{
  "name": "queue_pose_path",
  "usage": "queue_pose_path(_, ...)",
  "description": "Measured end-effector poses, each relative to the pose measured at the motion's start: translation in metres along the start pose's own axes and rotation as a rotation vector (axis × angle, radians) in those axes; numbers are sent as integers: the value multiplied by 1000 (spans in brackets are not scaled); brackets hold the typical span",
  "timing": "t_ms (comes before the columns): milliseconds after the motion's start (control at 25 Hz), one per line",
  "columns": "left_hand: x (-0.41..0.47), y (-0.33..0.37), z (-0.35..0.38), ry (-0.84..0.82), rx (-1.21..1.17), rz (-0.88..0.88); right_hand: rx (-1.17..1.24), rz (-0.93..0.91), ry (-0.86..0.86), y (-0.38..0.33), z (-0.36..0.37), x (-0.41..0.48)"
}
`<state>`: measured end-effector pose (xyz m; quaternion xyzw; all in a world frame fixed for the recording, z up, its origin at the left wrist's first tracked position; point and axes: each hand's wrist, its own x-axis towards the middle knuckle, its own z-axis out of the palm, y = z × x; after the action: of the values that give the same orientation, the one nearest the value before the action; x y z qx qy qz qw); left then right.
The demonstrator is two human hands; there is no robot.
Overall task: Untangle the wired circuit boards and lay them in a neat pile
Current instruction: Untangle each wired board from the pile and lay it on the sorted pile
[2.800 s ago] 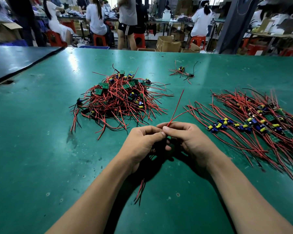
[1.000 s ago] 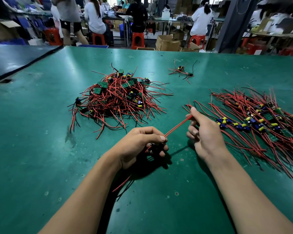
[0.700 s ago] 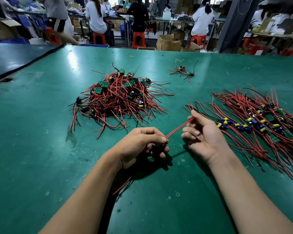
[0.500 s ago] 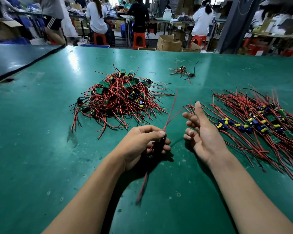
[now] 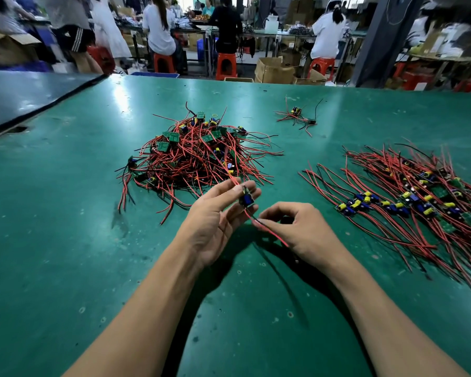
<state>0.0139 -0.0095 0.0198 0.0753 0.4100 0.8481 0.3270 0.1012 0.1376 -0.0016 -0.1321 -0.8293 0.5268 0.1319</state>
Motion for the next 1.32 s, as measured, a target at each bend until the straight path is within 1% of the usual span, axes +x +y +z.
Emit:
queue_pose_path(80, 1, -1, -1, 23, 54, 26, 228, 62, -136, -7, 10, -6)
queue_pose_path(120, 0, -2, -1, 31, 89, 19, 329, 84, -159, -10, 14, -8)
queue_pose_path(160, 0, -3, 0, 31, 118, 9, 396, 88, -143, -12, 18, -10)
queue_pose_path(320, -1, -7, 1, 2, 120, -16, 516, 24, 44, -14, 16, -2)
queue_pose_path(360, -1, -6, 0, -20, 121, -22, 597, 45, 49, -15, 13, 0)
queue_pose_path(440, -1, -5, -1, -89, 130, -46, 753, 118, 3, -17, 7, 2)
queue_pose_path(480, -1, -4, -2, -127, 118, -58, 791, 150, -15, -18, 5, 2)
queue_pose_path(600, -4, -3, -3, -231, 16, -83, 841, 178, -35, -19, 0, 2)
queue_pose_path(680, -4, -3, -3, -255, -11, -109, 845, 190, -77, -18, -1, 2)
queue_pose_path(760, -4, -3, -1, -250, 38, -173, 788, 188, -173, -17, 0, 0)
queue_pose_path(840, -6, -3, 1, -249, 158, -238, 700, 177, -217, -16, 2, -1)
queue_pose_path(920, -7, -5, 2, -241, 221, -237, 642, 188, -158, -14, 4, -1)
queue_pose_path(1040, -8, -10, 3, -189, 233, -181, 579, 209, 17, -11, 7, 2)
queue_pose_path(1160, -5, -15, 2, -136, 244, -144, 626, 187, 91, -10, 6, 4)
queue_pose_path(1280, -5, -14, 2, -110, 236, -137, 748, 169, 112, -11, 0, 7)
queue_pose_path(1320, -5, -14, 2, -106, 271, -134, 785, 169, 107, -11, -1, 7)
